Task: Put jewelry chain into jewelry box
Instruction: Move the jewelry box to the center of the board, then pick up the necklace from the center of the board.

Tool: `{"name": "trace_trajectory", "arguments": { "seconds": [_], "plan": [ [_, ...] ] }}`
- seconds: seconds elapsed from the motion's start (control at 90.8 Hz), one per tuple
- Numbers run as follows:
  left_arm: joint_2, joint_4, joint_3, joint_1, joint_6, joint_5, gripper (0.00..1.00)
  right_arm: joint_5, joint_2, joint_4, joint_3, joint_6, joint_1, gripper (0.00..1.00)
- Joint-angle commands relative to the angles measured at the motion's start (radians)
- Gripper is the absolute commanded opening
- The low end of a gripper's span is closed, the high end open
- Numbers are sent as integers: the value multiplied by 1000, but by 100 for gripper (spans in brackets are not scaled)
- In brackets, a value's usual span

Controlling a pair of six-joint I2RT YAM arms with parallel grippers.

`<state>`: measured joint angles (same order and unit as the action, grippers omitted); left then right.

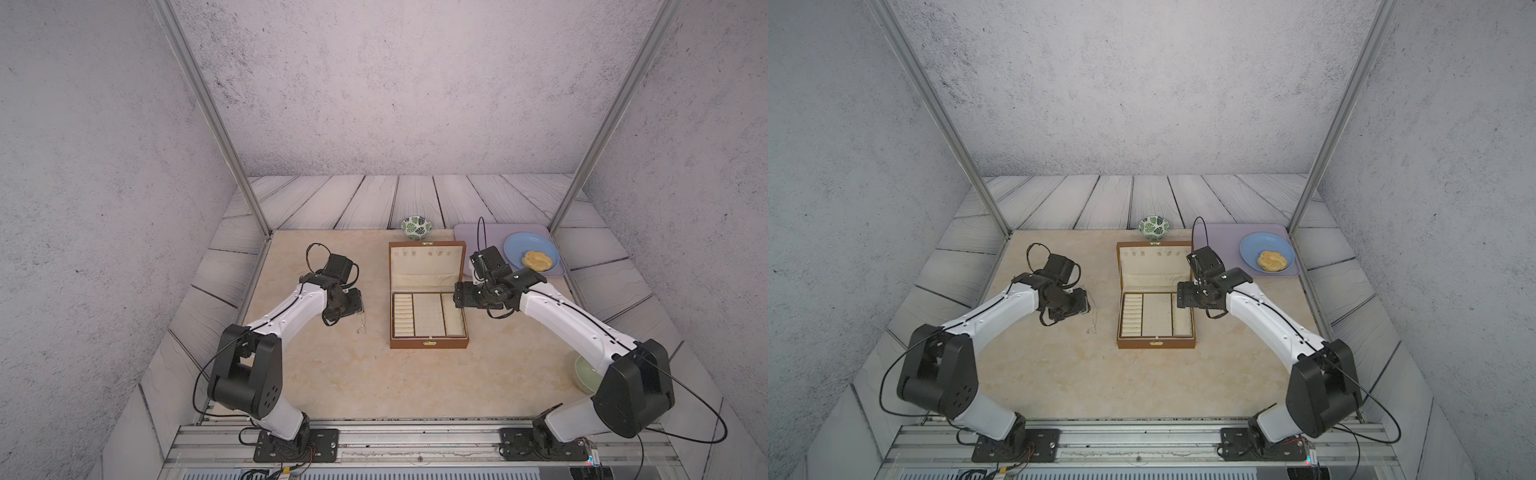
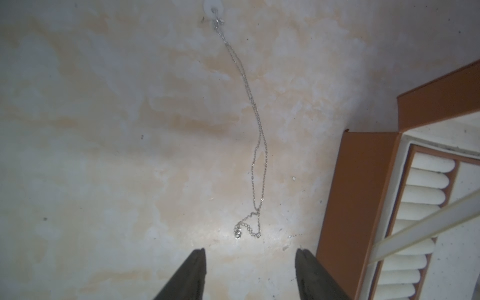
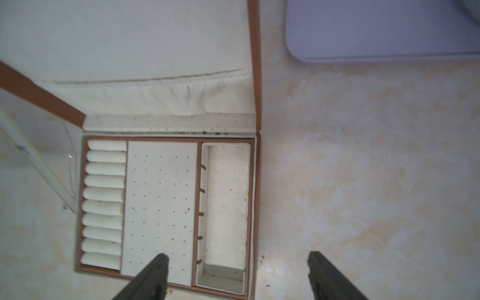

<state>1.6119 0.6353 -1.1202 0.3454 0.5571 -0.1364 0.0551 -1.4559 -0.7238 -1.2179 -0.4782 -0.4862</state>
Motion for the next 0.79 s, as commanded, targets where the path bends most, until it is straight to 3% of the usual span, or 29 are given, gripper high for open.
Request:
{"name": "trace_trajectory", "arguments": {
  "seconds": [0.0,0.308,0.782],
  "plan": [
    [54,57,-44,22,-12,18,57,55,31,-34,-2,12,-5,99],
    [244,126,-264,-3,-36,154,53,82,78,-20,23,18,-3,99],
    [549,166,-599,-116,-19,163,46,95,68,-16,19,22,-4,99]
  ]
}}
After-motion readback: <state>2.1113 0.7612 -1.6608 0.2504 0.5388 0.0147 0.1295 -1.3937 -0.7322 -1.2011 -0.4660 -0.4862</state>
